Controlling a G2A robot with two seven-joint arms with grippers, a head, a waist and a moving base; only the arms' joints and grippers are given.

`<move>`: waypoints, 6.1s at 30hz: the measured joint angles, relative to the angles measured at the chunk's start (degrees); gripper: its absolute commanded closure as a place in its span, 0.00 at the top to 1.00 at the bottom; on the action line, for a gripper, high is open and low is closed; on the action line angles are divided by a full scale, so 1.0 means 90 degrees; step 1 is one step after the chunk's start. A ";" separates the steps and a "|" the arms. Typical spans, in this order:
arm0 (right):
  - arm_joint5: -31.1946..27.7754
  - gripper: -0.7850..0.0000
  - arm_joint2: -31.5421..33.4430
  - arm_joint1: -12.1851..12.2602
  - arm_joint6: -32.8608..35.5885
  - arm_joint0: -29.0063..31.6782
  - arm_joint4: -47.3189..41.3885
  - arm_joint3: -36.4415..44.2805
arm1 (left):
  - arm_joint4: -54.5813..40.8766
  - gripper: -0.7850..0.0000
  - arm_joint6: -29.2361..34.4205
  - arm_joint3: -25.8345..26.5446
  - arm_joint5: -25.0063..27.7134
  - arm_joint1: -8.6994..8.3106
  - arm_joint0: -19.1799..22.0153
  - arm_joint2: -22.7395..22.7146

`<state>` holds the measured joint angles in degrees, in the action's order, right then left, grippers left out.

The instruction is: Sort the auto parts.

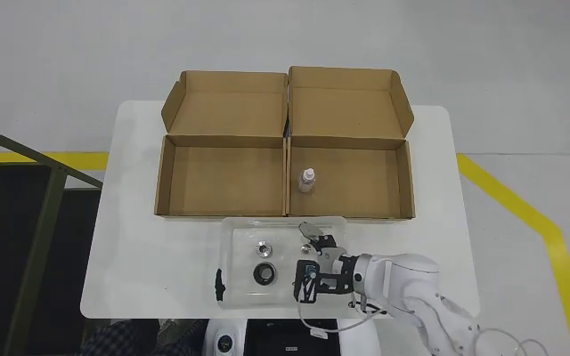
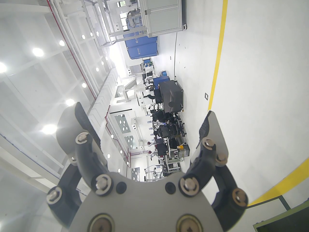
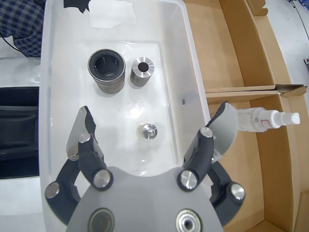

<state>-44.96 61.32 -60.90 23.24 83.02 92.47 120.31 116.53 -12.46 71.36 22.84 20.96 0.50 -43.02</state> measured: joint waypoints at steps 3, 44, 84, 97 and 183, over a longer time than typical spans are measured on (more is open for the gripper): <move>0.0026 0.92 0.0006 0.0008 0.0040 0.0007 0.0043 -0.0062 | 0.0000 1.00 0.0000 0.0000 0.0000 0.0000 0.0000 0.0000; 0.0384 0.00 -0.0499 -0.0061 0.0680 -0.0465 0.0508 -0.0829 | 0.0000 1.00 0.0000 0.0000 0.0000 0.0000 0.0000 0.0000; 0.0357 0.00 0.0483 0.0084 -0.1517 0.0108 -0.1392 -0.0042 | 0.0000 1.00 0.0000 0.0000 0.0000 0.0000 0.0000 0.0000; 0.0371 0.00 0.1018 0.0100 -0.2120 0.0067 -0.2845 -0.0025 | 0.0000 1.00 0.0000 0.0000 0.0000 0.0000 0.0000 0.0000; 0.0919 0.00 0.1338 0.0090 -0.0263 -0.1262 -0.2513 -0.1640 | 0.0000 1.00 0.0000 0.0000 0.0000 0.0000 0.0000 0.0000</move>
<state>-36.68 73.37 -60.08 20.87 71.66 69.85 105.55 116.53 -12.46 71.36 22.84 20.96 0.50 -43.02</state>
